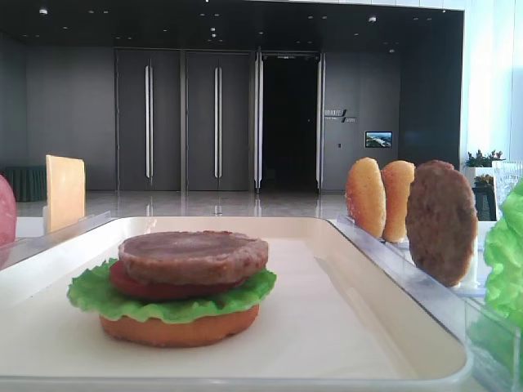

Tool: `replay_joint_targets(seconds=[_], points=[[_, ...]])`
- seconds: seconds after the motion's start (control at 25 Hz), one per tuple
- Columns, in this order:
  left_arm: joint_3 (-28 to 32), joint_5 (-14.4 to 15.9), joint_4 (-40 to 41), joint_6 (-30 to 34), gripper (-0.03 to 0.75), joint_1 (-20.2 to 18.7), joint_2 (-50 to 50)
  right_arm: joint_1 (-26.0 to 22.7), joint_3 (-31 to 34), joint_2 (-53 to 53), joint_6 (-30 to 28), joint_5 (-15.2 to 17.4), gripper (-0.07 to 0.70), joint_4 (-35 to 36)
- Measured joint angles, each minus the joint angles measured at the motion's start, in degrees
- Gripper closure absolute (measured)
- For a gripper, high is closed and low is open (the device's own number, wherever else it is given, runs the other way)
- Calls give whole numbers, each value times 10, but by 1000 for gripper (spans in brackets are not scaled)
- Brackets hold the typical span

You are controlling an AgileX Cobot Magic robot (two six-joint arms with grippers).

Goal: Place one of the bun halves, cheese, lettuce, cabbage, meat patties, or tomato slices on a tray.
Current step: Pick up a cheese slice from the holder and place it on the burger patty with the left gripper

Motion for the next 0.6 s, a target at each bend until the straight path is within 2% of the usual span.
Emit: replay_joint_targets(seconds=[0.2,0.36,0.44,0.6], points=[[0,-9,-104,63,682,0,54,0,0,0,0,0,115,0],[0,-37,-194,127,682,0,102,0,0,0,0,0,115,0],[0,-49,-252,171,682,0,130,0,0,0,0,0,115,0],[0,-53,-359,261,682,0,184,0,0,0,0,0,115,0]])
